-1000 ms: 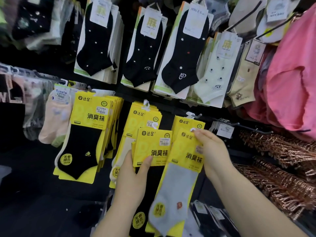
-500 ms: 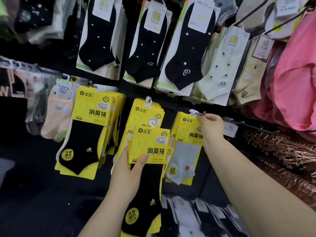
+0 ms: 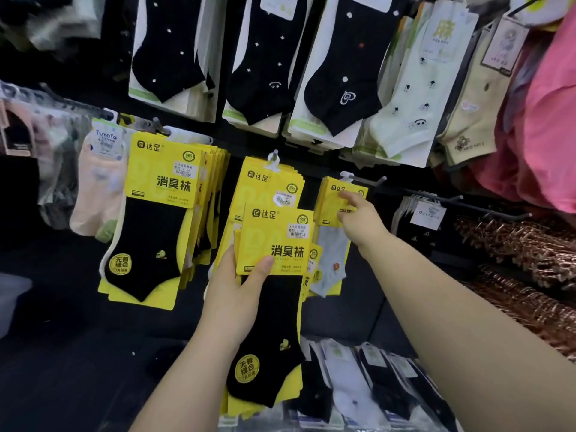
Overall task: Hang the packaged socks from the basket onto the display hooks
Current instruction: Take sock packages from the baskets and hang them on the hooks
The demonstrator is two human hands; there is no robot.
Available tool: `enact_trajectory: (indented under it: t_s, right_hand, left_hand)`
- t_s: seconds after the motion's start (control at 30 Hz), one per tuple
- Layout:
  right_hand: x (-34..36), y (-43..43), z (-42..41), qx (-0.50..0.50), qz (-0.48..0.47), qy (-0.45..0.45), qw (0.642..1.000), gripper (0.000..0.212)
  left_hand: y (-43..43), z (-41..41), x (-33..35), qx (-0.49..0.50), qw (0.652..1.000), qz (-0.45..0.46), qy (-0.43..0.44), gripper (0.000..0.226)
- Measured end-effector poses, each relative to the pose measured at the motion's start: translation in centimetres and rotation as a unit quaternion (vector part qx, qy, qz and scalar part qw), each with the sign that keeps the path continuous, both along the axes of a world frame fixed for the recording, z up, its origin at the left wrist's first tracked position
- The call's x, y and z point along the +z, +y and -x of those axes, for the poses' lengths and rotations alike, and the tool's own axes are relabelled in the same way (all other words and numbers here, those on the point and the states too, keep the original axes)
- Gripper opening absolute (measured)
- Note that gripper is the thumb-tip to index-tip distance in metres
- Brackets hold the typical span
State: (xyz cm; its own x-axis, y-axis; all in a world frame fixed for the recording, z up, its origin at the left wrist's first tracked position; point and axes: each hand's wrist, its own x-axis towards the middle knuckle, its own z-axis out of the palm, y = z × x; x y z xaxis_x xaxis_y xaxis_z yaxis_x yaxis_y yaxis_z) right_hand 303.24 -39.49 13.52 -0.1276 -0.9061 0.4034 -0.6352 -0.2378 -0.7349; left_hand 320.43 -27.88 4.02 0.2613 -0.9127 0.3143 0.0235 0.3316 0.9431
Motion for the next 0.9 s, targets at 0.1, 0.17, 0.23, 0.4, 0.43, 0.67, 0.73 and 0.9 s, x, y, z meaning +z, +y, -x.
enact_trajectory:
  t_s: [0.1,0.17,0.23,0.4,0.43,0.67,0.73,0.9]
  right_hand:
    - [-1.0,2.5,-0.7,0.039,-0.004,-0.099,0.994,0.019]
    - [-1.9,4.8,-1.1,0.094,-0.031,-0.151,0.984,0.031]
    - [-2.6,6.7,-1.4,0.125,-0.020,-0.112,0.986,0.042]
    - [-2.2,8.7,-1.0,0.138,0.000,-0.083,0.987,0.043]
    - [-2.0,8.8,-0.8,0.144,-0.008,-0.081,0.986,0.038]
    - [-2.3,9.2,0.9,0.221,-0.012,-0.206,0.953,0.027]
    - [-2.7,9.4,0.6,0.168,0.012,-0.151,0.974,0.027]
    - [-3.7,9.8,-1.5,0.066,0.030,-0.096,0.993,0.011]
  left_hand:
    - [-0.3,0.4,-0.1,-0.002,1.000,-0.002,0.004,0.029]
    - [-0.3,0.8,0.0,-0.011,1.000,0.000,0.008,0.023]
    - [-0.2,1.3,0.0,-0.024,1.000,0.002,0.018,0.018]
    - [0.1,2.6,-0.3,-0.060,0.997,0.020,0.051,0.023]
    - [0.2,2.7,-0.4,-0.077,0.994,0.024,0.067,0.024]
    - [0.3,3.5,-0.7,-0.130,0.985,0.039,0.111,0.026]
    - [0.2,3.9,-0.9,-0.105,0.988,0.035,0.110,0.025]
    - [0.1,4.1,-1.3,-0.082,0.990,0.033,0.109,0.024]
